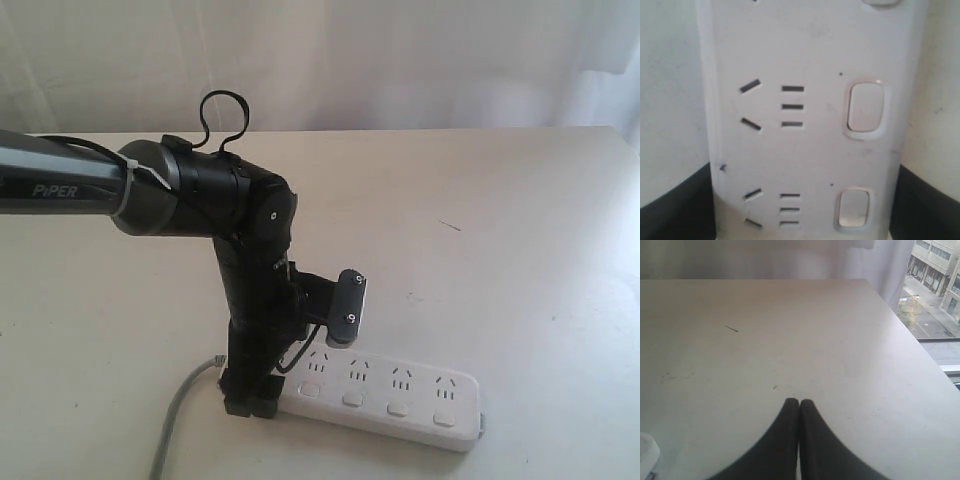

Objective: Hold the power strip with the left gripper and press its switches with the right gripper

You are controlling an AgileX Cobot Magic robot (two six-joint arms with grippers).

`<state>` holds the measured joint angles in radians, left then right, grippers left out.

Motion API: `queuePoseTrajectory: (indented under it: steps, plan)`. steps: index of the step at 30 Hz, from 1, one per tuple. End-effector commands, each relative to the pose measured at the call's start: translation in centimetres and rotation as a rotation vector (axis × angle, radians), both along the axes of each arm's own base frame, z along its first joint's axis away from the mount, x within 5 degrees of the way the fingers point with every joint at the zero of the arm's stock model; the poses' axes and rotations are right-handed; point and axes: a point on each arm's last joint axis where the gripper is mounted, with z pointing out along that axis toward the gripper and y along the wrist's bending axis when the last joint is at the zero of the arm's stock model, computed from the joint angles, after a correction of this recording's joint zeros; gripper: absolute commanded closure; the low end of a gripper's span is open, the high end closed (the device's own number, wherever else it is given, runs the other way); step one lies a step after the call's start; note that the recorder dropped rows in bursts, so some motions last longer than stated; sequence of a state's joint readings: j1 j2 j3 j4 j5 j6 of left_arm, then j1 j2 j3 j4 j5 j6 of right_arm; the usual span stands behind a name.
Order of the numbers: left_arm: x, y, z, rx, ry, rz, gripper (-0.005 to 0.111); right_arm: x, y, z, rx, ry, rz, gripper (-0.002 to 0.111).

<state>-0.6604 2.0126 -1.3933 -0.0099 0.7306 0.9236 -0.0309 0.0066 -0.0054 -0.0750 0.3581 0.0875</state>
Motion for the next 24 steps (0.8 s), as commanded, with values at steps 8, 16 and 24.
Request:
queuePoseTrajectory:
  steps: [8,16,24]
  plan:
    - [-0.4,0.1,-0.2,0.008,0.038,0.017,0.107,0.0,0.0,-0.1,-0.007,-0.009,-0.007,0.108]
    - [-0.4,0.5,-0.3,0.044,0.035,-0.005,0.107,0.3,-0.1,1.7,-0.187,-0.196,0.019,0.108]
    - [0.1,0.7,-0.2,0.015,0.029,0.025,0.107,-0.9,-0.2,6.8,0.559,-0.806,0.040,0.108]
